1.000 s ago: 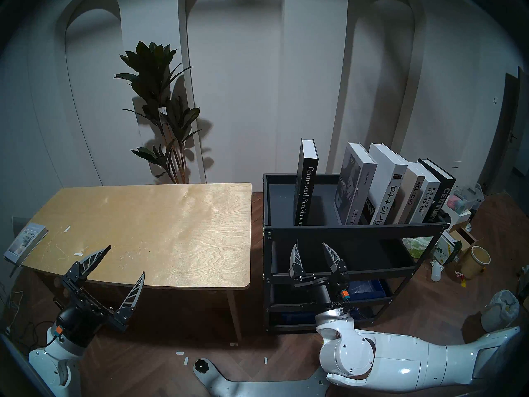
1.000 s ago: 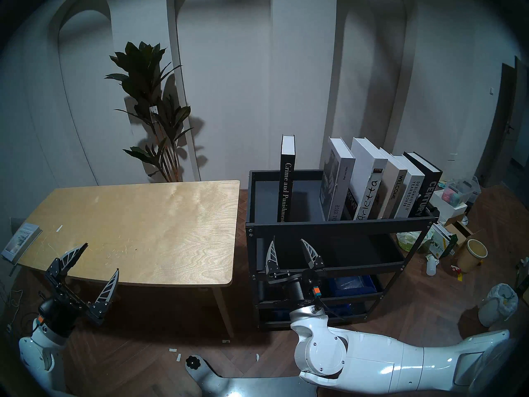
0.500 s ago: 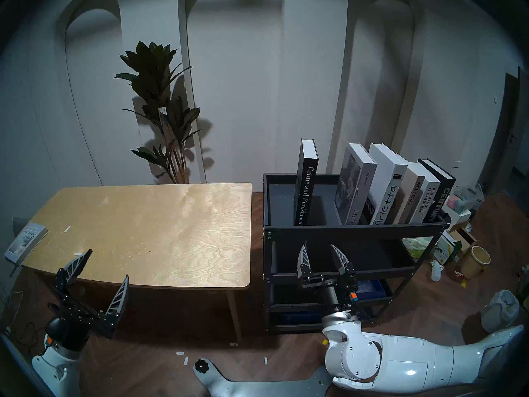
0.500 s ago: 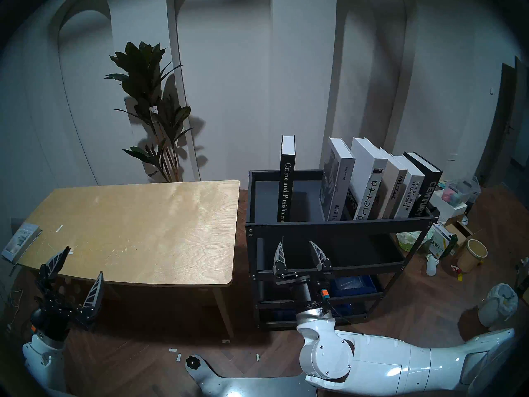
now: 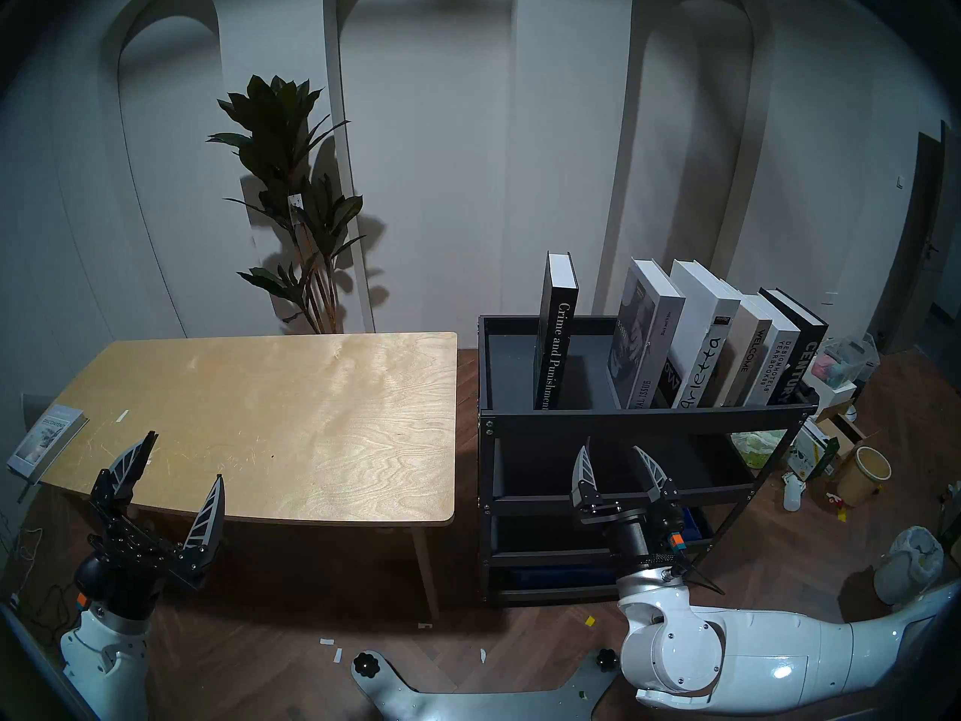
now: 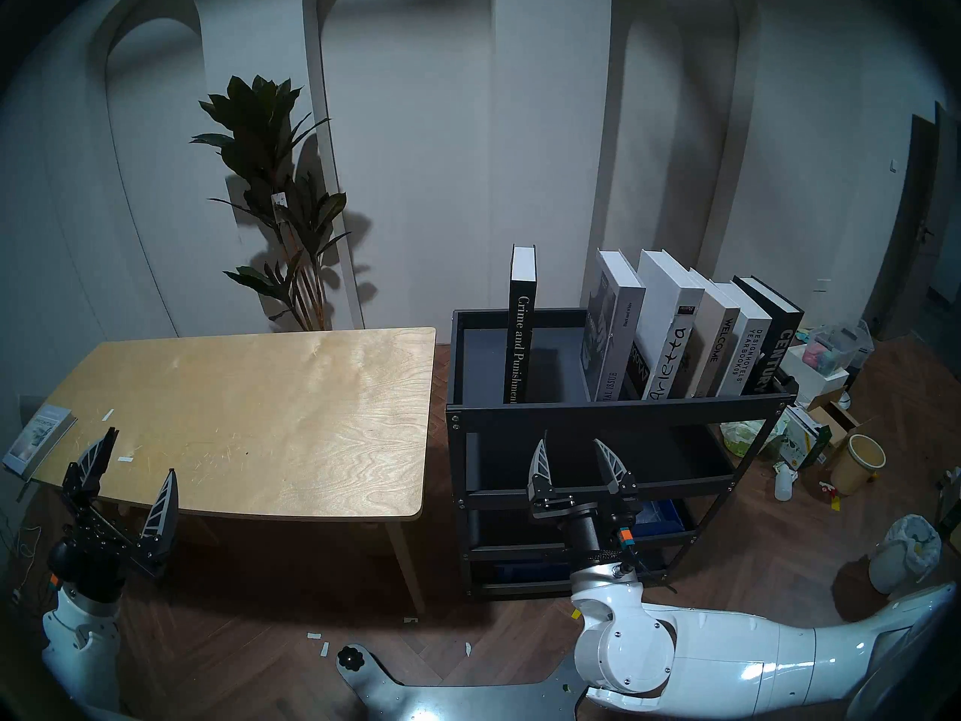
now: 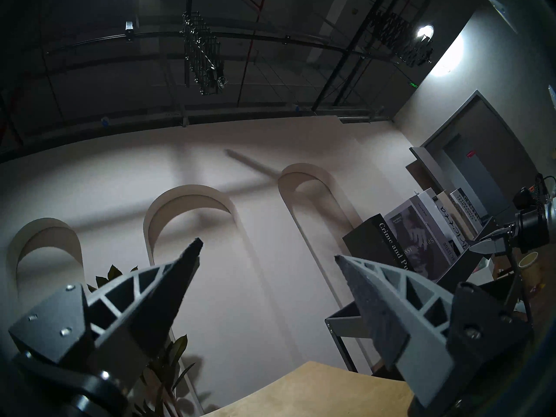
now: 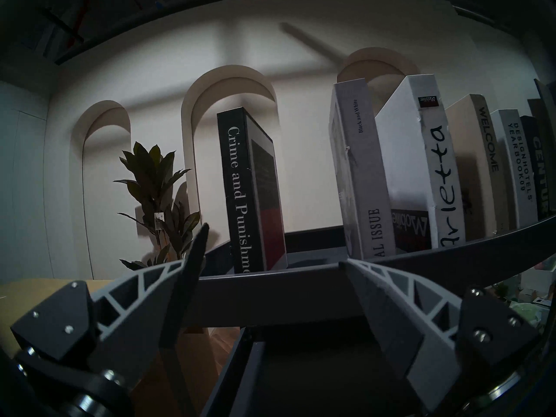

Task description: Move the books from the display table onto the shelf, standing them upright with spines facing out and tallest at one end

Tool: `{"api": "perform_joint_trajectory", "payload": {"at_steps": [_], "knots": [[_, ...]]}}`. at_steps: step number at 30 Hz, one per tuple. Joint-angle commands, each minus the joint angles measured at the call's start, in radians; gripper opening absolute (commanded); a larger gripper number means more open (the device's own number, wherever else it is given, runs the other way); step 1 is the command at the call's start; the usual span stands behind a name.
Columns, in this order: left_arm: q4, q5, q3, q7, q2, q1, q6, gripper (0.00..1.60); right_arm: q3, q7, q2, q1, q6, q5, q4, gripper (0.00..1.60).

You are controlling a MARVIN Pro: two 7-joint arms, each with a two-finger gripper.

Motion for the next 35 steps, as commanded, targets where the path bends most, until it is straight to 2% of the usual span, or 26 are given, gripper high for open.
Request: {"api": "perform_joint_trajectory", "payload": {"at_steps": [1, 32, 35], "knots": [[-0.008, -0.020, 0.004, -0.105, 0.035, -0.003, -0.004, 1.60, 0.004, 0.008, 0.028, 0.002, -0.018, 0.009, -0.026, 1.60], [-0.009, -0.028, 0.017, -0.102, 0.055, 0.008, -0.004, 1.60, -0.006, 0.075, 0.025, 0.028, -0.033, 0.079, -0.024, 1.60], [-0.005, -0.039, 0.012, -0.131, 0.047, 0.001, -0.004, 1.60, -0.006, 0.076, 0.025, 0.028, -0.034, 0.080, -0.024, 1.60]]}}
